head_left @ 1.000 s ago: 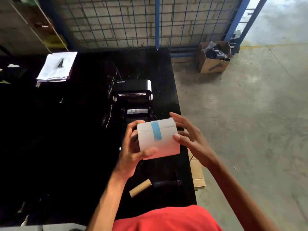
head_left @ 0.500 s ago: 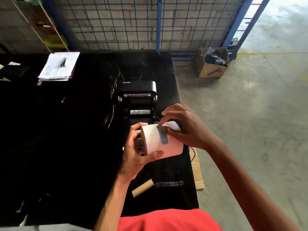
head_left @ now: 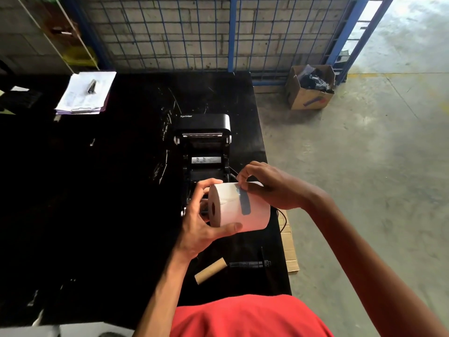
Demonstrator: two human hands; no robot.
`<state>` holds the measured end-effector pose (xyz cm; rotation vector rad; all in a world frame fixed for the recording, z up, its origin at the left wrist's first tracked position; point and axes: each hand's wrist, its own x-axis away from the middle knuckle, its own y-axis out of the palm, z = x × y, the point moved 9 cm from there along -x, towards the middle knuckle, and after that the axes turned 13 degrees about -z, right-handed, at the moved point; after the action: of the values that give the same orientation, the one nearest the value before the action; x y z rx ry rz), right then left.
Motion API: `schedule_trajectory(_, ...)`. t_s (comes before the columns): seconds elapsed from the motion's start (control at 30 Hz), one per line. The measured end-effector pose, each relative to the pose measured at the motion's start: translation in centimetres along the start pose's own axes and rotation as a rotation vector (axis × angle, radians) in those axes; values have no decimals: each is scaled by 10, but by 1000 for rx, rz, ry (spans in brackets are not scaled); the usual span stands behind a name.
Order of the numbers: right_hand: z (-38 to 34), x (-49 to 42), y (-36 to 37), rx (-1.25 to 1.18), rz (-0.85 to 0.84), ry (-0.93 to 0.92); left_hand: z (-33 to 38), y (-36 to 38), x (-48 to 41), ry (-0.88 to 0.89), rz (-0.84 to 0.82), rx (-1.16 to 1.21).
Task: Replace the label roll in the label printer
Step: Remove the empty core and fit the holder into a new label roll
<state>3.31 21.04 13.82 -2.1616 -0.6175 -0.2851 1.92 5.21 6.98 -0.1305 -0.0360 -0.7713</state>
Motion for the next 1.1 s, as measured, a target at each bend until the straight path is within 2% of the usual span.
schedule_trajectory(0.23, 0, 15, -6, -101, 205, -122, -10, -2, 0, -27, 31, 46)
schedule_trajectory(0.47, 13, 11, 5, -142, 206, -81, -14, 1, 0, -22, 38, 76)
schedule_trajectory(0.63, 9, 18, -2, -174, 344, -152, -20, 3, 2, -48, 65, 119)
schedule_trajectory(0.8, 8, 29, 3, -333, 354, -242, -33, 4, 4, -83, 93, 210)
schedule_trajectory(0.93, 25, 50, -4, -643, 476, -316, -38, -2, 7, -85, 130, 185)
schedule_trajectory(1.0, 46, 55, -6, -668, 575, -259, -40, -5, 9, -77, 141, 162)
schedule_trajectory(1.1, 99, 45, 12, -613, 649, -42, -45, -9, 13, -79, 156, 156)
